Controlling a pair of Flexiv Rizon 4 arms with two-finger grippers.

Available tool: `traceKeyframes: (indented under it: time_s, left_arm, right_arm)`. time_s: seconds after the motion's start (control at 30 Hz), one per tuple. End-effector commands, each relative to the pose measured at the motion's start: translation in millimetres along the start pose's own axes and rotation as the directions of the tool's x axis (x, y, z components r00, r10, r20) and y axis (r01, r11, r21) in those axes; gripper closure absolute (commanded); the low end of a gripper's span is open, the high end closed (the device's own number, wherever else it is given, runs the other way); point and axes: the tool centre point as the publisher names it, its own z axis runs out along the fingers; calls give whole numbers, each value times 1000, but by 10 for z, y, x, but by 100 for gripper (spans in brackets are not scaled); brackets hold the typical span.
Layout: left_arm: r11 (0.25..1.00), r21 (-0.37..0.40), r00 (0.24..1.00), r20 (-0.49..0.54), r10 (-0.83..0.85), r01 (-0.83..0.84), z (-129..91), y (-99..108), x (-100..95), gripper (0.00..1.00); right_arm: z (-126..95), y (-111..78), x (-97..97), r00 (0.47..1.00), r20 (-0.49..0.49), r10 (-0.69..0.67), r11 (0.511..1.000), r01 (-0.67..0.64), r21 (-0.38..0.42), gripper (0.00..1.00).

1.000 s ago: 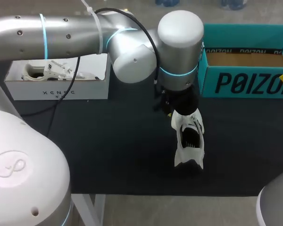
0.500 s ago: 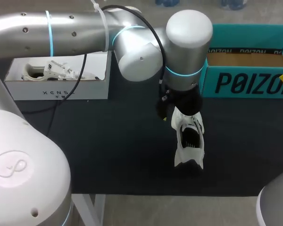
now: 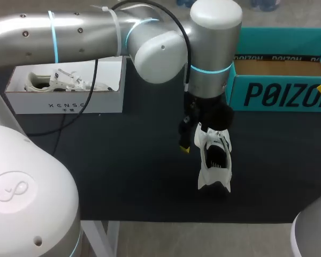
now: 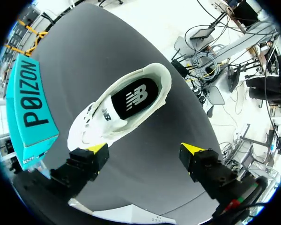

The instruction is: Take the shoe out of the shoebox, open the shoe tongue, remove and reinsert the insole, then place the shoe into the shoebox

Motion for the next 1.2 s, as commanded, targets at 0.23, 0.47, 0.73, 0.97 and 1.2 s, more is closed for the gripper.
traceKeyframes:
  time_s: [0.23,0.47,0.73,0.97,1.2]
  left_arm:
    - [776,-28,755,-207,-622,631,94,-260,417,0]
    - [736,6,721,-208,-661,677,95,-270,545,0]
    - [736,6,721,-208,-661,677,95,-270,545,0]
    - [790,9,781,-157,-605,613,112,-401,491,0]
    - [811,8,804,-136,-578,585,104,-593,480,0]
  right_arm:
    - [-1,24,-15,1000,-3,1,1000,-1,6,0]
    - [-1,24,-15,1000,-3,1,1000,-1,6,0]
    - [-1,24,-15,1000,-3,1,1000,-1,6,0]
    - [-1,24,-15,1000,-3,1,1000,-1,6,0]
    - [-1,24,-15,1000,-3,1,1000,-1,6,0]
